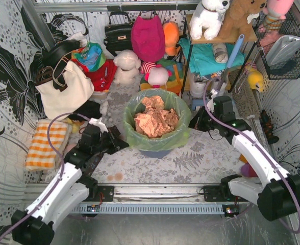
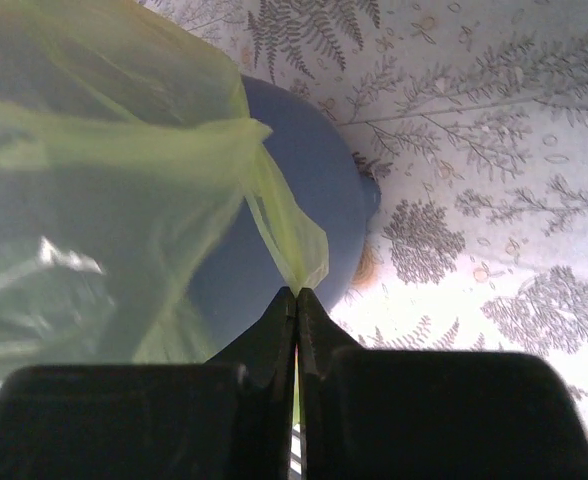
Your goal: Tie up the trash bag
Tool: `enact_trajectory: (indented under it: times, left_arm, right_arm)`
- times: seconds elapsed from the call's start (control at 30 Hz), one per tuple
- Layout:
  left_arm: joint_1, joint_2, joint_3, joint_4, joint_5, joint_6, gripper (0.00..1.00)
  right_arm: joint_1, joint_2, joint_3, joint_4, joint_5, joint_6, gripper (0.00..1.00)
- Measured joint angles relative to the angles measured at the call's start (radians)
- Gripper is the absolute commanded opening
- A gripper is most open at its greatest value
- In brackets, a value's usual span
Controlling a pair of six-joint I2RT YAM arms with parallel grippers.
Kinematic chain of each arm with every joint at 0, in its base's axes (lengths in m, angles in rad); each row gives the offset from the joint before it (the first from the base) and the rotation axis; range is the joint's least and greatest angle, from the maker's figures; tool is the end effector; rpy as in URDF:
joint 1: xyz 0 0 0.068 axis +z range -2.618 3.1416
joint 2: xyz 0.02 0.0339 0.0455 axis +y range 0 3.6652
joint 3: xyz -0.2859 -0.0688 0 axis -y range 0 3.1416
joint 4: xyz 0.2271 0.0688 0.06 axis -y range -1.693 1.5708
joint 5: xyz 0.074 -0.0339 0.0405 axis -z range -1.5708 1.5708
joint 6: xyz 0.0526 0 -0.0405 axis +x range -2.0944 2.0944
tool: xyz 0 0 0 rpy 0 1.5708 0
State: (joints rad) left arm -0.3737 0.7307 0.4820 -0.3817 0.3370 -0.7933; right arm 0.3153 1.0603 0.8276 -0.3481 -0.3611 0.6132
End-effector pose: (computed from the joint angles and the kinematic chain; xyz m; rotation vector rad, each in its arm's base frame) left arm 0.1257 -0.0680 0.2337 -0.2900 2.3350 -0.9892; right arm 0.2016 0.0853 0.3014 0.1144 2.2534 0.9092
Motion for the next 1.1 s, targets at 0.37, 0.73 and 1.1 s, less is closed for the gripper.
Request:
enact_trajectory:
  times: [0.37,0.73,1.1]
  left_arm:
    - [-0.002,-0.079,0.0,-0.06,0.064,-0.039,0.44]
    - [-0.003,-0.01,0.159,-0.145,-0.174,0.009,0.53]
    - [-0.003,0.174,0.138,0.018,-0.156,0.031,0.59]
  right_arm:
    - [0.0,0.232,0.134,0.077,-0.111,-0.049,0.0]
    - [0.0,0.222,0.143,0.038,-0.122,-0.08,0.0]
    - [0.0,0.201,0.151,0.004,-0.122,-0.08,0.0]
